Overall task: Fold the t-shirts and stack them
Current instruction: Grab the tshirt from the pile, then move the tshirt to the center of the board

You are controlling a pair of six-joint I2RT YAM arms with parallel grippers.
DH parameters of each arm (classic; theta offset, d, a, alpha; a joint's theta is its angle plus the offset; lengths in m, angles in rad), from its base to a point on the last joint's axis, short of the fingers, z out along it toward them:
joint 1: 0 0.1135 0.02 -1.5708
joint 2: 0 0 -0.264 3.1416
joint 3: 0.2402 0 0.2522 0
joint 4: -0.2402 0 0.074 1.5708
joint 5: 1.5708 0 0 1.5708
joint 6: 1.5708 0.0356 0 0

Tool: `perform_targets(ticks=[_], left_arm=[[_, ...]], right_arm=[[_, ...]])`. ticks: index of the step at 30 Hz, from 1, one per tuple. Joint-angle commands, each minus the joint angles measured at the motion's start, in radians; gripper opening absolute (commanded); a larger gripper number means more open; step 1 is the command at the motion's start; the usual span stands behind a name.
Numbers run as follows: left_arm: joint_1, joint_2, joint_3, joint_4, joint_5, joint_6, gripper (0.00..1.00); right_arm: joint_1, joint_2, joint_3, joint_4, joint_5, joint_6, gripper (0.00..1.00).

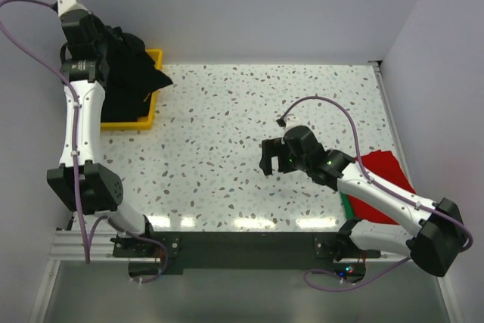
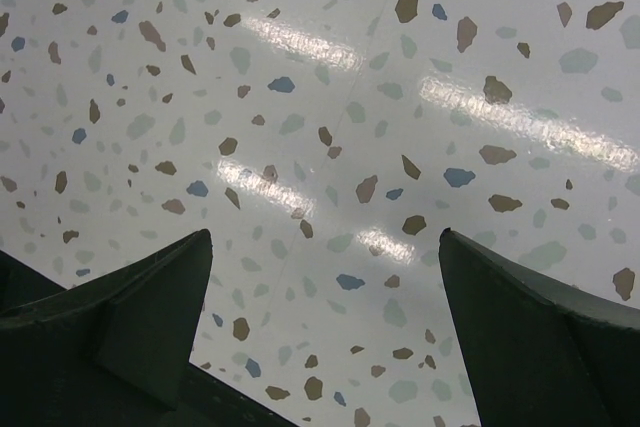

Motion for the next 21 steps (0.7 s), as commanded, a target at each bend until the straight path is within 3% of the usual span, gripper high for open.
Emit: perform_targets(ticks=[1,10,21], left_arm=[[-0.092,-0.078,0.067,0.089,0.070,0.072,0.00],[-0.291,-0.185,0.121,0.161,0.156,0.098,0.00],[-0.552,-0.141,0.133,0.192,0.158,0.104,0.00]], right_arm=[[0.001,-0.001,0.045,0.038,0.018,-0.010,0.99],[0.001,-0.012,0.115,0.015,0.056,-0.035,0.99],[0.001,-0.041,0.126,0.007,0.084,-0.024,0.99]])
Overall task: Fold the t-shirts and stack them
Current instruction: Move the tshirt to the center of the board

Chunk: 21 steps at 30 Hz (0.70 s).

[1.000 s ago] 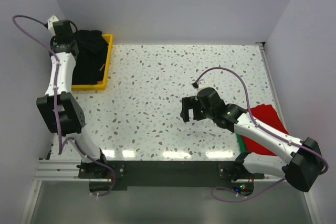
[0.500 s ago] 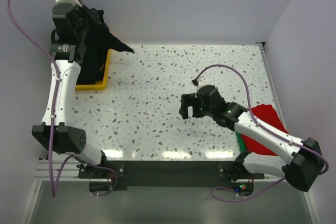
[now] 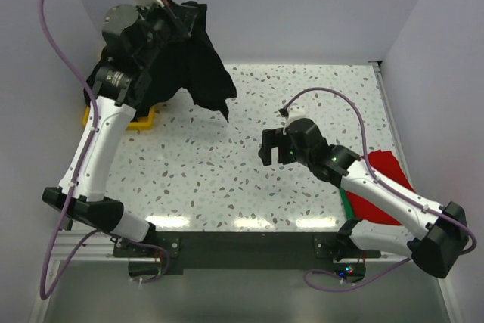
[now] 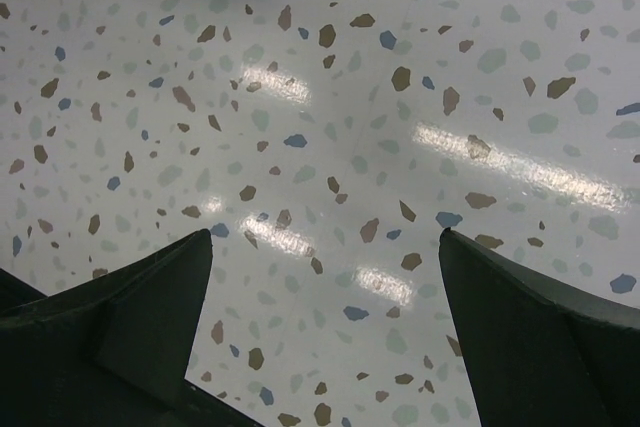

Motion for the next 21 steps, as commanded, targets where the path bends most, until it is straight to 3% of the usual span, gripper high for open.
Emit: perform_targets(ticks=[1,9,21], left_arm=[[-0.114,0.042,0.007,0.086,-0.005,0.033,0.00],[-0.330,0.236,-0.035,0.132,-0.042,0.007,0.00],[-0.501,0.635,0.200,0.074,0.044,-0.044,0.00]], right_arm=[[0.001,-0.034,0.034,0.013,0.034,-0.004,0.99],[0.001,-0.082,-0.009,0.000,0.073,0.038,0.99],[0.000,-0.191,-0.086,-0.092,0.305,0.134,0.99]])
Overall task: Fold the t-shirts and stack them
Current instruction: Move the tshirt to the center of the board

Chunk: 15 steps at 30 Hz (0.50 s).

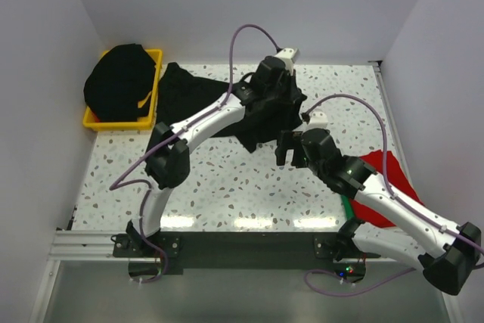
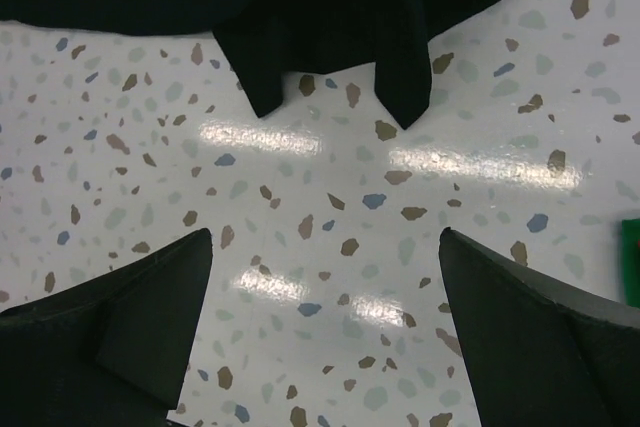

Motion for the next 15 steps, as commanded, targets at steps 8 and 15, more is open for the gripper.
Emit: perform_targets(ticks=[8,15], left_arm=[[-0.030,0.066,0.165,0.021,0.020,0.008,0.17],[0.110,0.097,0.197,-0.017,0.149,-0.027,0.48]], right_arm=[[-0.005,-0.022,-0.024,-0.054,0.181,0.071,0.99],[-0.118,0.095,0.027,-0.017,0.080,0.035,0.99]])
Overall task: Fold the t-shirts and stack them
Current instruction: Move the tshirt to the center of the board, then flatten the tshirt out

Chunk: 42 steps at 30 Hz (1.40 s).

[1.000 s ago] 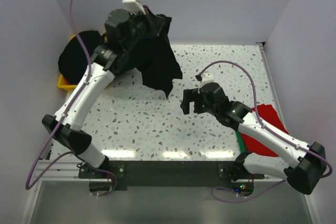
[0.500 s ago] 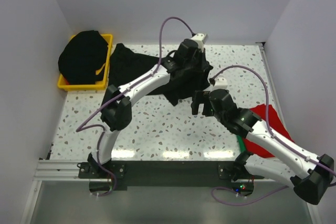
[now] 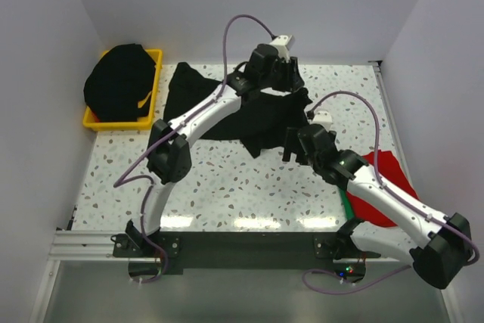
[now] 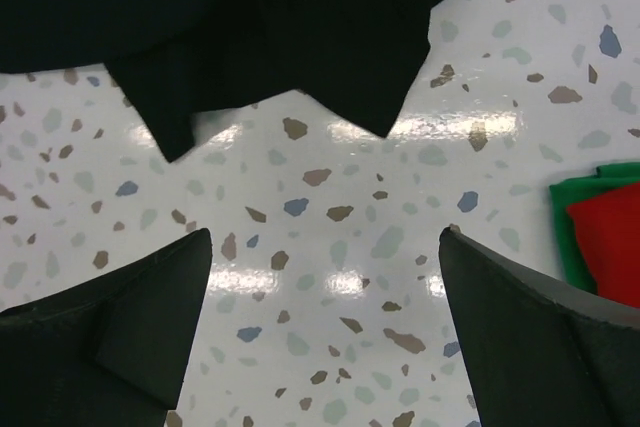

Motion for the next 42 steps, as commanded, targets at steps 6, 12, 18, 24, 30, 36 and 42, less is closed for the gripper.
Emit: perform_targets(ticks=[6,12,18,24,30,36,42], left_arm=[[0.164,-0.120,-0.152,-0.025,0.071,-0.038,0.57],[0.256,-0.404,-0.567,0.001,-0.067,-0.127,0.50],[0.409,-0.646,-0.909,0.024,-0.088,-0.189,0.49],[0.474,-0.763,-1.046,0.001,-0.105,-0.195,0.49],[0.489,-0.838,-1.115,-0.027,-0.151,-0.207,0.49],[0.495,-0.874,-1.170,-0.086,-0.294,-0.281,0.49],[0.498,-0.895,-1.245,-0.126,-0.479,-0.376,0.52]], right_arm=[[-0.207,0.163,0.069,0.114,-0.135,-0.025,0.98],[-0.316,0.295,0.075,0.192,-0.277,0.011,0.92],[-0.337,0.412,0.031,0.278,-0.324,0.055,0.74],[-0.336,0.513,0.006,0.347,-0.319,0.093,0.68],[-0.337,0.555,-0.011,0.382,-0.279,0.113,0.67],[-0.336,0.627,-0.006,0.437,-0.328,0.136,0.56],[-0.336,0.598,0.003,0.421,-0.350,0.138,0.22]])
